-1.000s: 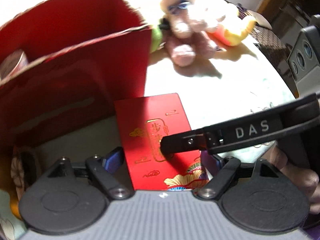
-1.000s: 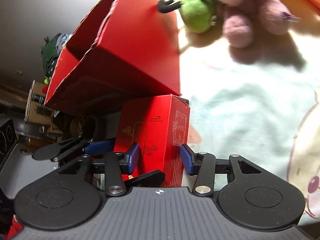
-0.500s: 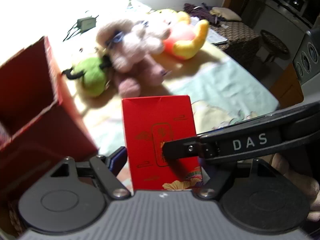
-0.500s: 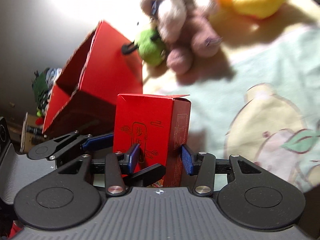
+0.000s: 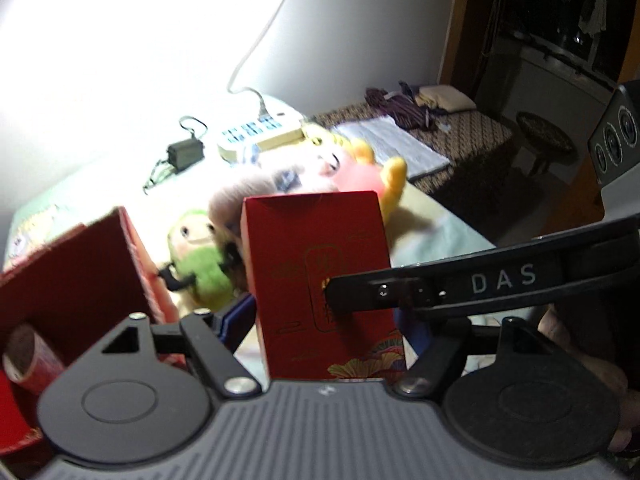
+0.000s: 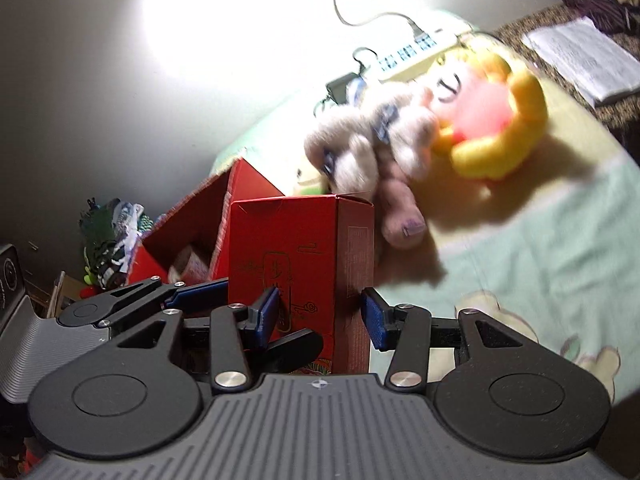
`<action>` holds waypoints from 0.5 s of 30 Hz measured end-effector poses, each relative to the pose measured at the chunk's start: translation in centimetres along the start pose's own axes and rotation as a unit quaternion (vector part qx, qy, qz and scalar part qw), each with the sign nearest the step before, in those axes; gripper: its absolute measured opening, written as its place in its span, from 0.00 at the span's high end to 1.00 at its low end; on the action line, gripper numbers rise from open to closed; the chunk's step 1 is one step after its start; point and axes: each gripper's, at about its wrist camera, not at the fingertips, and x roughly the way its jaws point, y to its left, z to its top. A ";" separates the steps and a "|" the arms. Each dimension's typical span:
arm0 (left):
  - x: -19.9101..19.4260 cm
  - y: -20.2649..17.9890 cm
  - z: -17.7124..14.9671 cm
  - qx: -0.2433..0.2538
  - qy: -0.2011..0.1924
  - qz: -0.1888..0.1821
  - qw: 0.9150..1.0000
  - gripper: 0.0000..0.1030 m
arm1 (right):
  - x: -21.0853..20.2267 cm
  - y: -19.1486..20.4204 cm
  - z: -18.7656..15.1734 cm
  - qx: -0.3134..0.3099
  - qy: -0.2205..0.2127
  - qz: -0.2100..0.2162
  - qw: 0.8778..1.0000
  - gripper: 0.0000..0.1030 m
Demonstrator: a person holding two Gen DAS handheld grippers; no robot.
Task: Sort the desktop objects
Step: 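Lift the gift box with the right gripper and carry it over the red box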
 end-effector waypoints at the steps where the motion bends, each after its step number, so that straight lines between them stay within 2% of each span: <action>1: -0.5 0.5 0.3 -0.002 -0.008 0.006 1.000 0.26 | 0.1 0.6 0.5 -0.006 -0.005 0.005 1.000 0.53; 9: -3.7 7.3 1.5 -0.032 -0.050 0.040 0.997 0.26 | 2.7 6.8 3.6 -0.068 -0.033 0.039 0.996 0.53; 15: -3.9 13.7 0.7 -0.063 -0.038 0.060 0.996 0.26 | 7.6 11.3 5.0 -0.104 -0.018 0.051 0.993 0.53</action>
